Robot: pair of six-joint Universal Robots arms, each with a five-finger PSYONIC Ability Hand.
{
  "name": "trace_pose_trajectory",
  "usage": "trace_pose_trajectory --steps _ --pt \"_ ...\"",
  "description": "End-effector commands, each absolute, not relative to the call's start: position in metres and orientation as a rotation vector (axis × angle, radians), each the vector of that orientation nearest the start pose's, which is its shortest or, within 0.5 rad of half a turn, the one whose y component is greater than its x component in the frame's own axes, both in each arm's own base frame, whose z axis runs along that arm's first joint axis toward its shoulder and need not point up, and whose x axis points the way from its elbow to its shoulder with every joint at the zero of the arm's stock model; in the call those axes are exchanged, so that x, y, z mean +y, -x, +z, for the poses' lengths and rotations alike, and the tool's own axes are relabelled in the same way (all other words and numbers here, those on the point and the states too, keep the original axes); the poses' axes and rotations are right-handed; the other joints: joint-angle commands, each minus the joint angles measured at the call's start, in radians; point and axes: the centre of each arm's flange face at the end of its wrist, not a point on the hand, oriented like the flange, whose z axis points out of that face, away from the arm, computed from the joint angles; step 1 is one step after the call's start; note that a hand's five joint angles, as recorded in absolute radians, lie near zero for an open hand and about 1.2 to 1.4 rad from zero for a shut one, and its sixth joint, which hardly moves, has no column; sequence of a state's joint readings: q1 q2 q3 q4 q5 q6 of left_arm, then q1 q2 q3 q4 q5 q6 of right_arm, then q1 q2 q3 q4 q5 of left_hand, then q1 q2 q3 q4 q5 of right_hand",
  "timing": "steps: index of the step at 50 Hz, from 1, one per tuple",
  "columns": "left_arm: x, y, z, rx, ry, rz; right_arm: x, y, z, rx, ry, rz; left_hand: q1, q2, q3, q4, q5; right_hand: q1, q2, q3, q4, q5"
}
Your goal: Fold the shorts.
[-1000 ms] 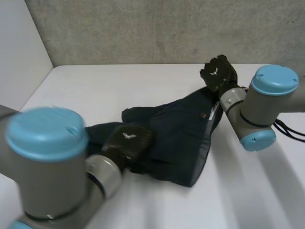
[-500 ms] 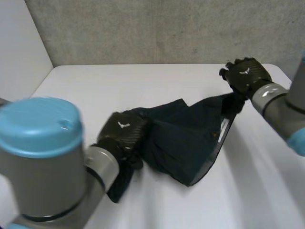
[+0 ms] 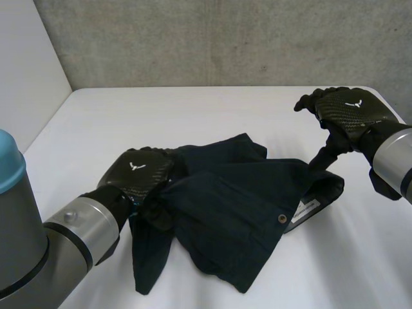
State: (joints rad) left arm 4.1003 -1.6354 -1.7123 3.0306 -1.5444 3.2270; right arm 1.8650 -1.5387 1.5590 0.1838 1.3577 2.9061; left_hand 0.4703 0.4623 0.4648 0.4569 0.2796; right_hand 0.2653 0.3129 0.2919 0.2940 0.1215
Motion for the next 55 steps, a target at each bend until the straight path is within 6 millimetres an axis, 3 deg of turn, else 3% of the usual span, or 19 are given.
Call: trace_pose_trajectory --steps 1,6,11,15,22,42,48,51,52,53,54,55 --pt "-0.177 0.247 0.239 2.624 -0.743 -1.953 -0.196 -0.235 0.285 2.108 0.649 -1.684 -0.084 -0.076 -0.078 -0.07 -0.067 0.028 -0.019 0.002 -0.001 -0.003" --pt "-0.195 0.229 0.227 2.581 -0.567 -1.923 -0.168 -0.247 0.254 2.123 0.665 -1.469 -0.084 -0.076 -0.078 -0.07 -0.067 0.075 0.027 0.048 0.046 0.044" --pt "-0.194 0.225 0.215 2.605 -0.523 -1.909 -0.144 -0.268 0.201 2.156 0.777 -1.289 -0.075 -0.067 -0.069 -0.061 -0.059 0.113 0.066 0.087 0.084 0.082" --pt "-0.19 0.226 0.203 2.696 -0.472 -1.866 -0.136 -0.276 0.172 2.188 0.806 -1.293 -0.066 -0.058 -0.061 -0.053 -0.05 0.143 0.095 0.116 0.114 0.112" --pt "-0.186 0.233 0.189 2.85 -0.436 -1.807 -0.133 -0.278 0.143 2.272 0.803 -1.325 -0.06 -0.052 -0.055 -0.047 -0.044 0.181 0.133 0.154 0.152 0.15" --pt "-0.188 0.237 0.167 2.938 -0.462 -1.656 -0.118 -0.297 0.121 2.194 0.87 -1.359 -0.057 -0.049 -0.052 -0.044 -0.041 0.166 0.119 0.14 0.137 0.135" --pt "-0.19 0.238 0.159 2.951 -0.464 -1.612 -0.122 -0.299 0.111 2.215 0.867 -1.405 -0.057 -0.049 -0.052 -0.044 -0.041 0.184 0.136 0.157 0.155 0.153" --pt "-0.19 0.238 0.155 2.955 -0.462 -1.59 -0.126 -0.298 0.108 2.239 0.885 -1.447 -0.037 -0.029 -0.031 -0.023 -0.02 0.429 0.382 0.403 0.4 0.398" --pt "-0.19 0.238 0.154 2.955 -0.464 -1.585 -0.127 -0.298 0.109 2.24 0.894 -1.464 -0.028 -0.02 -0.022 -0.015 -0.012 0.576 0.528 0.549 0.547 0.545" --pt "-0.19 0.238 0.154 2.956 -0.464 -1.583 -0.13 -0.299 0.111 2.23 0.909 -1.501 -0.01 -0.002 -0.005 0.003 0.006 0.92 0.873 0.894 0.891 0.889" --pt "-0.19 0.237 0.153 2.955 -0.469 -1.58 -0.131 -0.3 0.112 2.22 0.919 -1.522 0.051 0.059 0.056 0.064 0.067 1.118 1.071 1.092 1.09 1.088" --pt "-0.19 0.237 0.153 2.955 -0.469 -1.58 -0.133 -0.301 0.113 2.207 0.927 -1.541 0.086 0.094 0.092 0.1 0.103 1.131 1.083 1.104 1.102 1.1"
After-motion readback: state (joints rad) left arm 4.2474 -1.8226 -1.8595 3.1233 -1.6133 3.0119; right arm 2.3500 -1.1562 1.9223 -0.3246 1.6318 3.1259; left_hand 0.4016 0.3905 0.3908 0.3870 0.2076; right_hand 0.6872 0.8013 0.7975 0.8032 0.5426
